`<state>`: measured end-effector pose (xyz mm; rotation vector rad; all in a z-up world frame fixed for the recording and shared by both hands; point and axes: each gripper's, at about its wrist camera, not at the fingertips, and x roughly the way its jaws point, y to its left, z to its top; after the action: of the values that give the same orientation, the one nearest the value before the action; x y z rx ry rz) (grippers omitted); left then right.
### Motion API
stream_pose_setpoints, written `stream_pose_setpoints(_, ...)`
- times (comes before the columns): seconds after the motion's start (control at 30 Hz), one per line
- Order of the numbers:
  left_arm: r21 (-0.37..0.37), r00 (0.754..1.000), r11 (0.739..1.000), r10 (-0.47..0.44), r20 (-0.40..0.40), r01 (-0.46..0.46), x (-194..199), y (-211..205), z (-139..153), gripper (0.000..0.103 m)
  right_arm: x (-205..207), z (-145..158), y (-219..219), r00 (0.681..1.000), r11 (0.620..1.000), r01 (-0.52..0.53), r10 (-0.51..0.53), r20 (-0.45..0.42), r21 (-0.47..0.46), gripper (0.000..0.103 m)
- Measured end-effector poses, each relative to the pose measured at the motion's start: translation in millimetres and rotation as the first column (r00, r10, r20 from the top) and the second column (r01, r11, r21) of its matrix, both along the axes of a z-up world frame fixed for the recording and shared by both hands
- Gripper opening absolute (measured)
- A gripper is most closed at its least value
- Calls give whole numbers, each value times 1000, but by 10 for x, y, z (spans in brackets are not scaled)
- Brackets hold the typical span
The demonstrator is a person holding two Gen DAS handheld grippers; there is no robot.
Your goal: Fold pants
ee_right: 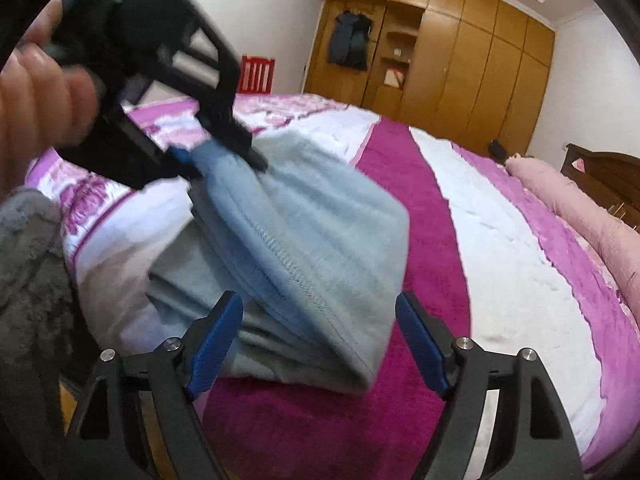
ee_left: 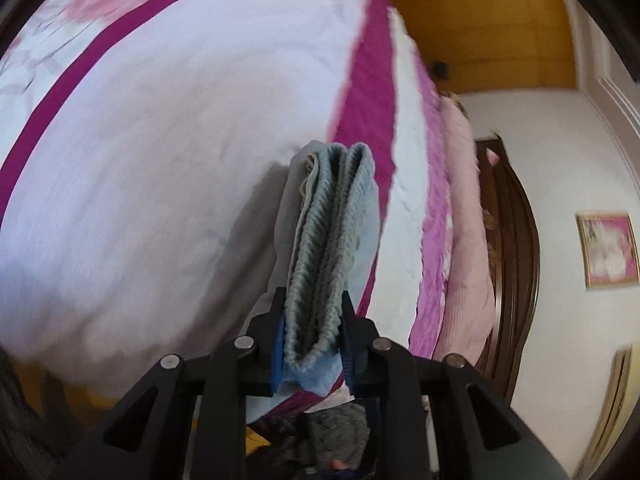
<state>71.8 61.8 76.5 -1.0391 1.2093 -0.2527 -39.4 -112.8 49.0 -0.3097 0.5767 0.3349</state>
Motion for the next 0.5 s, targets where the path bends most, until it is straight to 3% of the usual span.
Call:
stream_pose_setpoints(0.17,54,1000,998,-17,9,16,-23,-76,109,23,140,-59,70,999,1000,-1,1,-32,16,80)
stream_pose_setpoints(0.3,11,1000,1000,14,6,-14,34,-123,201,23,83,-47,112,996,995,-85,87,-31,47,80)
stream_pose_setpoints(0.43,-39,1000,999,18,23,-17,107,-100,281,19,161,-94,101,999,999,-43,43,-21,-4,80)
stream_pose_setpoints(0.5,-94,1000,996,1,31,2,120,-144,307,18,199,-114,13,999,1000,-25,26,-48,16,80)
